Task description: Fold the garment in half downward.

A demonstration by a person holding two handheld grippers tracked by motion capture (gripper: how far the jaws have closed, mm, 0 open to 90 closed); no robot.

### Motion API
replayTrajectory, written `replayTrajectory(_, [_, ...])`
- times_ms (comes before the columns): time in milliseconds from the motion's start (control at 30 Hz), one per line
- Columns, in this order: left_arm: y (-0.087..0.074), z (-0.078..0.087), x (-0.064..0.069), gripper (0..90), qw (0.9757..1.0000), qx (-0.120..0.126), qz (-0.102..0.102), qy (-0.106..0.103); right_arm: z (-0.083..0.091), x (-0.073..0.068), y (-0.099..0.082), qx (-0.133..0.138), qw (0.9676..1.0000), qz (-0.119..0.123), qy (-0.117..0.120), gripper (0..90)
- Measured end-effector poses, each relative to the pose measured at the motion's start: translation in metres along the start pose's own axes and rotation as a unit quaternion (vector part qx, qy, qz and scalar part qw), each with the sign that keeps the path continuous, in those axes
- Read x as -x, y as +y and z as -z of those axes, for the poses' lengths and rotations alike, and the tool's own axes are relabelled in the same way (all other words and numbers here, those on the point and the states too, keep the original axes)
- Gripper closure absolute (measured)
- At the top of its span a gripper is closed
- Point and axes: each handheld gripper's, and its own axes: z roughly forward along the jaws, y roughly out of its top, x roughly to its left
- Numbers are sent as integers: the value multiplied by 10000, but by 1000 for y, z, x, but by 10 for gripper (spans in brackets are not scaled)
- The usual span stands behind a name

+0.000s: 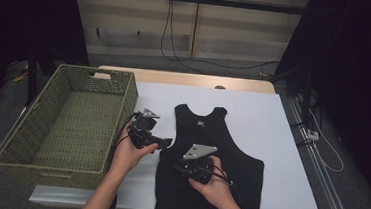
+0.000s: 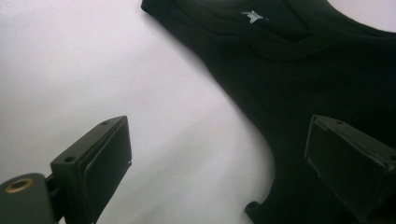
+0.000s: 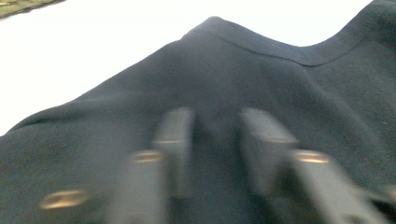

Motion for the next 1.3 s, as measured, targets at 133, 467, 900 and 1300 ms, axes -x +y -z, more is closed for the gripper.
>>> replayTrajectory(133, [-3, 0, 1, 79, 10000, -29, 10, -15, 0, 1, -1, 20, 9999, -114, 84, 896])
replayTrajectory(467, [-8, -4, 1, 118, 9995, -72, 111, -301, 34, 27, -16, 51, 9991, -420, 74, 897])
replayTrajectory(900, [-12, -20, 14, 284, 9983, -274, -149, -502, 38, 43, -32, 30, 9978, -659, 87, 875])
replayTrajectory(1300, [-11, -37, 26, 417, 9969, -299, -331, -655, 38, 44, -36, 130, 9974, -705, 68, 824])
